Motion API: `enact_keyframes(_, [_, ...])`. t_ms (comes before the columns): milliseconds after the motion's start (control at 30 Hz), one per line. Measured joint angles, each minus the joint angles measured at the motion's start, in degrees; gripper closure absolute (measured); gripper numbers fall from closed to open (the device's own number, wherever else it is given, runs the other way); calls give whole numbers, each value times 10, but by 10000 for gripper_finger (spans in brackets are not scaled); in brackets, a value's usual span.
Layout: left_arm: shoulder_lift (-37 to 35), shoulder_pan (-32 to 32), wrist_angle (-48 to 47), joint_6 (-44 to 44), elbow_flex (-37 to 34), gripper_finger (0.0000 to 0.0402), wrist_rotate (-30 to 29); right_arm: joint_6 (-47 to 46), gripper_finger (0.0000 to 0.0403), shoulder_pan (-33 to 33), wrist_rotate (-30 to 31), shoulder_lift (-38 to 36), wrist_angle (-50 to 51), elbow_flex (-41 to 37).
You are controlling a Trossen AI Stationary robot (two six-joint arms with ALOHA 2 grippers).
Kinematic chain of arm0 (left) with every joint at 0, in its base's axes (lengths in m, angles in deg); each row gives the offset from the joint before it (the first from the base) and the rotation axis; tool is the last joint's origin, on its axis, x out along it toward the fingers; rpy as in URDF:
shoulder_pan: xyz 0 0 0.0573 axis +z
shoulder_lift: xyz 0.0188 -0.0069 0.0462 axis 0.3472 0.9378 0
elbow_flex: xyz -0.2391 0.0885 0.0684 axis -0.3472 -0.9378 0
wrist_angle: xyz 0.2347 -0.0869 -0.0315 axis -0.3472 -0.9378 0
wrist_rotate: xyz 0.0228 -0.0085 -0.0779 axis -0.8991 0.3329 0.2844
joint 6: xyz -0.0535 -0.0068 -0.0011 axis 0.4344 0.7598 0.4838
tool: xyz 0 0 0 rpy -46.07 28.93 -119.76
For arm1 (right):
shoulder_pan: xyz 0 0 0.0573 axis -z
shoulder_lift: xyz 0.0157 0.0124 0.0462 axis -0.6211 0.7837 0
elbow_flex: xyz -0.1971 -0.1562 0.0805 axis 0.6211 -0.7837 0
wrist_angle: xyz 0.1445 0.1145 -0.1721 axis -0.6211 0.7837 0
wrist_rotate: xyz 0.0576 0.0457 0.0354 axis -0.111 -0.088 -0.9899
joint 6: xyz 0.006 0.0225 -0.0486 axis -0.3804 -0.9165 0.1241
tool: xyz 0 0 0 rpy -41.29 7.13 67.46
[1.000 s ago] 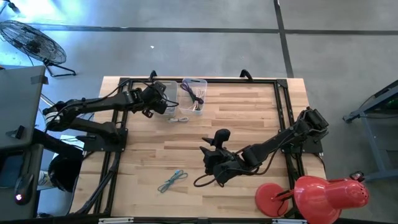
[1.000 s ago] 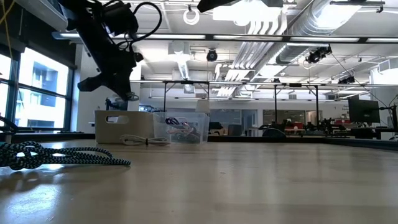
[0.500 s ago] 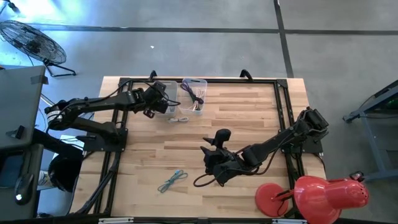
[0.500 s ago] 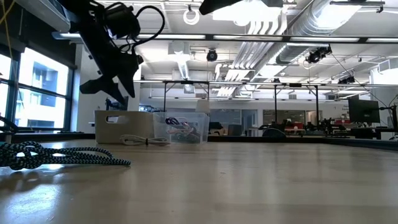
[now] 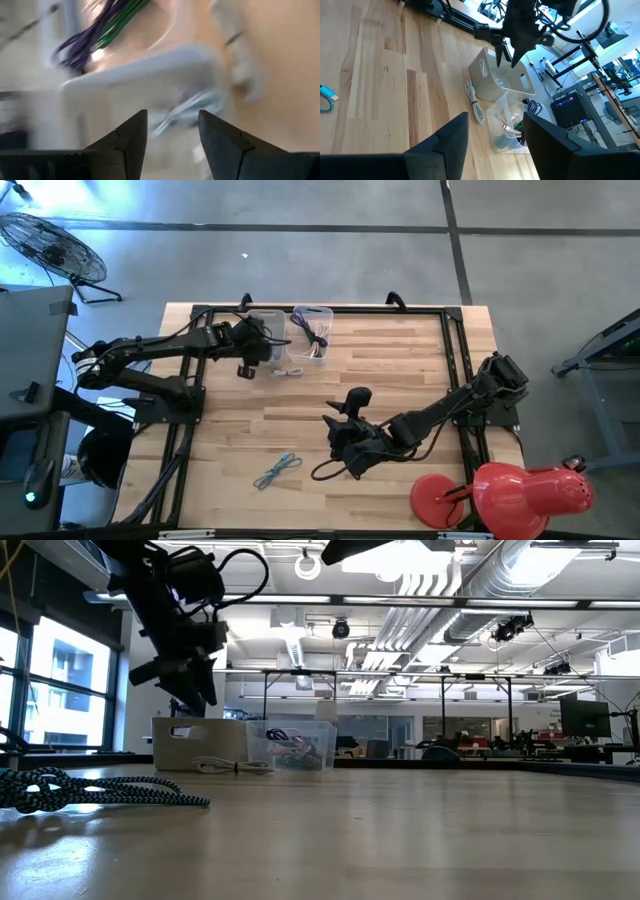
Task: Pick & Place USB Port
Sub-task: Put the white charger cable into the gray bin
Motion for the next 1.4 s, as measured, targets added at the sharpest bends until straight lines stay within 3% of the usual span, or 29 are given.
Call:
enact_keyframes(167, [0,0,0,82,0,231,124,0,222,0,0,0,0,0])
enact_keyframes(467, [6,-23,9,88,0,231,146,-15,222,0,-3,0,9,0])
enact_keyframes(633, [27,-79,58,86,0,231,141,-21,222,0,-3,0,12,0])
enact_keyframes(867, [58,-117,90,112,0,231,35,-37,222,0,-12,0,23,0])
enact_keyframes(1400, [138,-116,130,120,0,231,32,-70,222,0,-22,0,47,0])
